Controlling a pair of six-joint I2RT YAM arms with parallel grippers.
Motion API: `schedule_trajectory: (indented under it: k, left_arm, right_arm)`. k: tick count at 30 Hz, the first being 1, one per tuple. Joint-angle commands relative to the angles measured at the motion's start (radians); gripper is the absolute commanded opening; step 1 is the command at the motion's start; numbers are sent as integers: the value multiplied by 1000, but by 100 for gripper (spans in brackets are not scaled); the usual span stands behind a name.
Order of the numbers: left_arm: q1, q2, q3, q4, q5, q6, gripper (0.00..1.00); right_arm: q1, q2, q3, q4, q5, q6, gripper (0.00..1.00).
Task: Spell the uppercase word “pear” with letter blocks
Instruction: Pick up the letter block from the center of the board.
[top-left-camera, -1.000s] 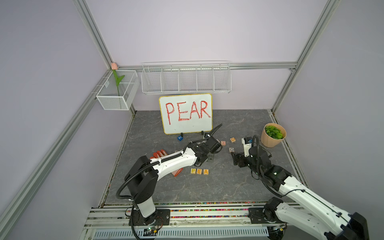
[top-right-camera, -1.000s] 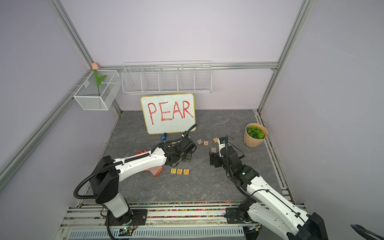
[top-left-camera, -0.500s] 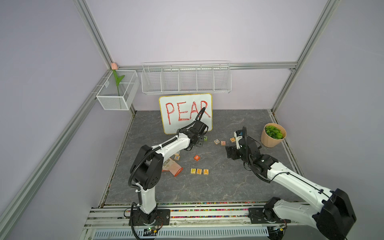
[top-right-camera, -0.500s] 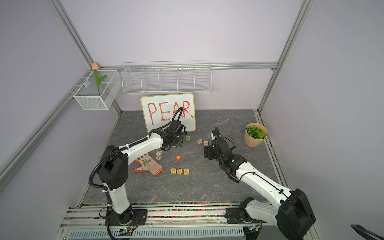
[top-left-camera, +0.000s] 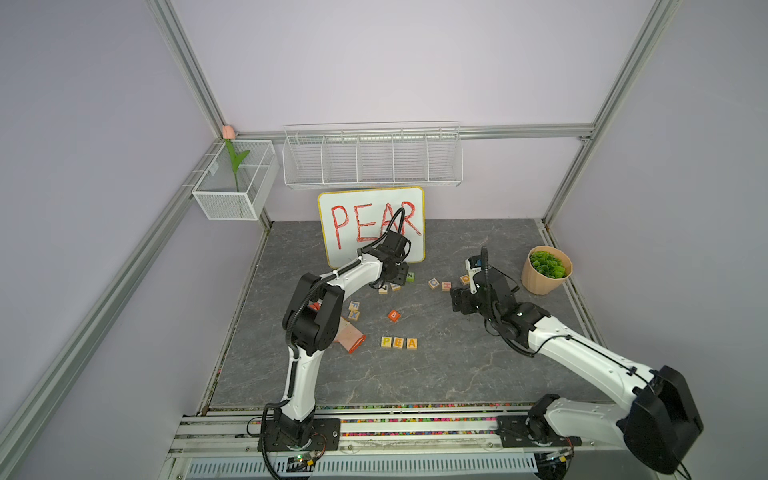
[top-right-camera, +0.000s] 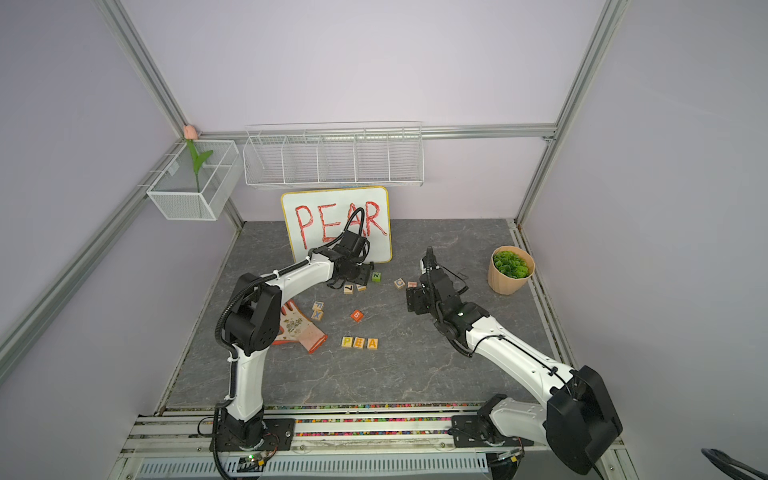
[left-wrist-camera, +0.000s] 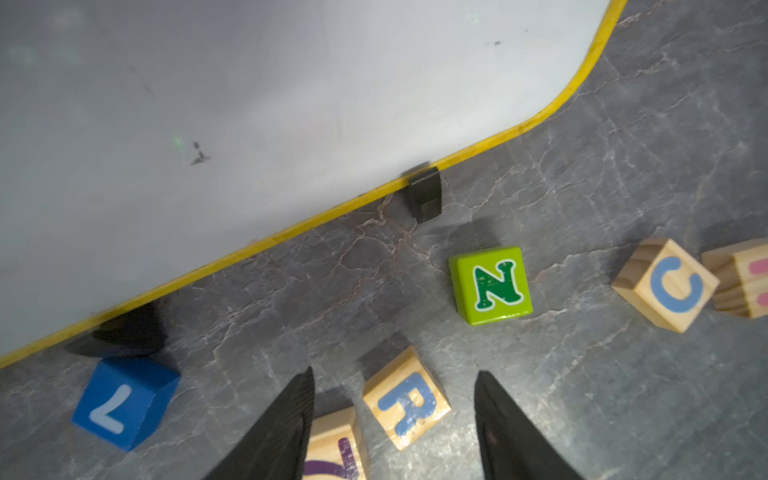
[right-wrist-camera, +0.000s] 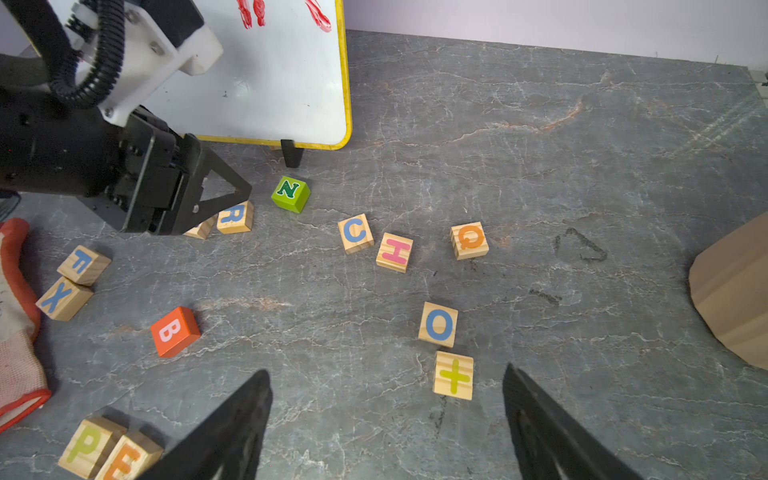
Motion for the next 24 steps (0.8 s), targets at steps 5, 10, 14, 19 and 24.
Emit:
schedule_trajectory:
  k: [5,10,14,19,24]
  left_arm:
    - [-4,30,-6,50,110,30,62]
    - [-3,43,-22,53,130,22,61]
    - [-4,23,-67,78,143,3,61]
    - [-4,-7,-127,114,169,-13,61]
    - [-8,-52,-180,145,206,-38,60]
  right_arm:
    - [-7,5,21,-2,7,-3,89]
    - [-8,-7,21,-14,13,3,89]
    - [-8,-22,15,-18,19,7,89]
    - [-7,-33,15,-25,21,11,89]
    - [-7,-44,14,-28,20,13,89]
